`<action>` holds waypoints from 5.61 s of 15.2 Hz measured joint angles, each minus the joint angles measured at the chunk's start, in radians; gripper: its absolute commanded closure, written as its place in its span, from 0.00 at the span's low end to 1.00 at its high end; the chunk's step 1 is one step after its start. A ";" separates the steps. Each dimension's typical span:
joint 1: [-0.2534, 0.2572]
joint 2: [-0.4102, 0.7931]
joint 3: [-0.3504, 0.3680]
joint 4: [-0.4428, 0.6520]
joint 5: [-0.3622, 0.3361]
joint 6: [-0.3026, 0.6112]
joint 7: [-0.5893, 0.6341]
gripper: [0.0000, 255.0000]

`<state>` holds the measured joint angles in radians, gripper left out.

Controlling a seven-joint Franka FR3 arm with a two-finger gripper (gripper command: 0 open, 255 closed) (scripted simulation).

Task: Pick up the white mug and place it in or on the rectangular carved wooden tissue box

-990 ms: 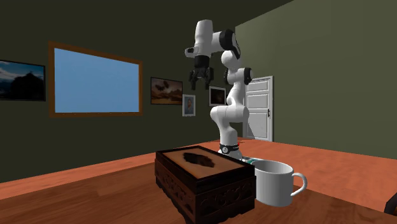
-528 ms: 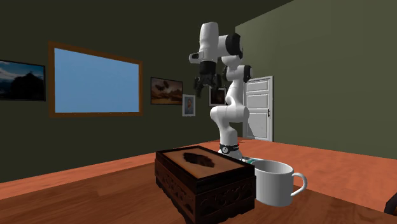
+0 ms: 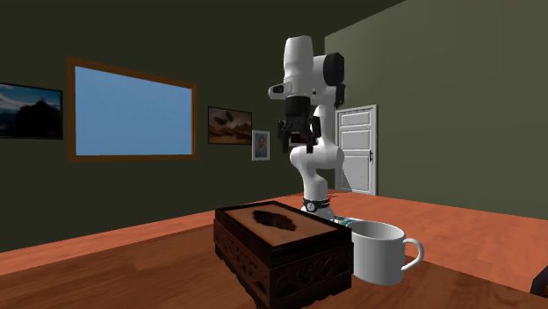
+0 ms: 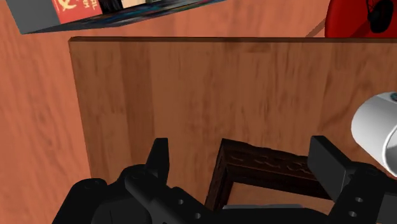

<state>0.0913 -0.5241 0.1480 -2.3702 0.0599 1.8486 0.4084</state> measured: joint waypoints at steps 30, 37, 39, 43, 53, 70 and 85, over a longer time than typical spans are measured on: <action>0.096 0.713 0.180 0.284 -0.046 0.417 0.333 0.00; 0.096 0.714 0.180 0.284 -0.047 0.418 0.333 1.00; 0.096 0.714 0.180 0.284 -0.047 0.418 0.333 1.00; 0.096 0.714 0.180 0.284 -0.047 0.418 0.333 1.00; 0.091 0.656 0.184 0.328 -0.026 0.319 0.324 1.00; 0.084 0.577 0.184 0.466 -0.002 0.105 0.317 1.00; 0.004 0.608 0.113 0.630 -0.009 -0.037 0.176 1.00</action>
<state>0.0957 0.0844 0.2607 -1.7405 0.0505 1.8113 0.5840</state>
